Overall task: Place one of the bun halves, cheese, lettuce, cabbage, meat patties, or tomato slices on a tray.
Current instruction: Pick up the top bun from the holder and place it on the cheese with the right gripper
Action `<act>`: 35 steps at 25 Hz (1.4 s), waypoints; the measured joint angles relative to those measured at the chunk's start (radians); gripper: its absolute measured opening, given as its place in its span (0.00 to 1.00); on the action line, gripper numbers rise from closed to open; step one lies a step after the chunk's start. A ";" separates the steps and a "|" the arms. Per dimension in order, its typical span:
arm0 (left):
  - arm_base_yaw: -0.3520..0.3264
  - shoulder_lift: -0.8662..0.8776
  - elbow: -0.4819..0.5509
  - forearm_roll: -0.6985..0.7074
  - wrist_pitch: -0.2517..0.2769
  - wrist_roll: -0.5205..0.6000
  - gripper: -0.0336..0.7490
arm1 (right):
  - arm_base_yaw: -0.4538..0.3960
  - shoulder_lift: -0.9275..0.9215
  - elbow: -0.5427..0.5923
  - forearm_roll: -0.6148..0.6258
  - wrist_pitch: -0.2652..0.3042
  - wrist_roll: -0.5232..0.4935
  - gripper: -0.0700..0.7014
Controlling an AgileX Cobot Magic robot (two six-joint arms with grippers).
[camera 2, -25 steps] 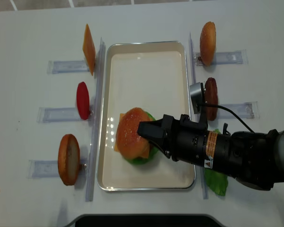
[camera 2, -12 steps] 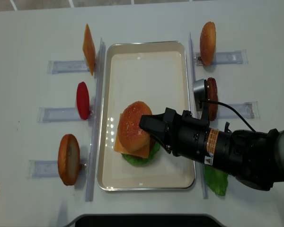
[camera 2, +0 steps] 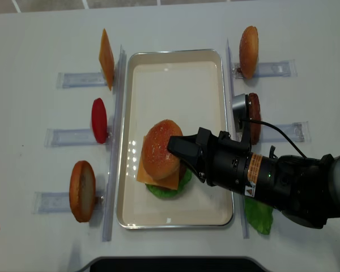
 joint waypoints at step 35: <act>0.000 0.000 0.000 0.000 0.000 -0.001 0.03 | 0.038 0.096 0.000 0.071 -0.125 -0.007 0.31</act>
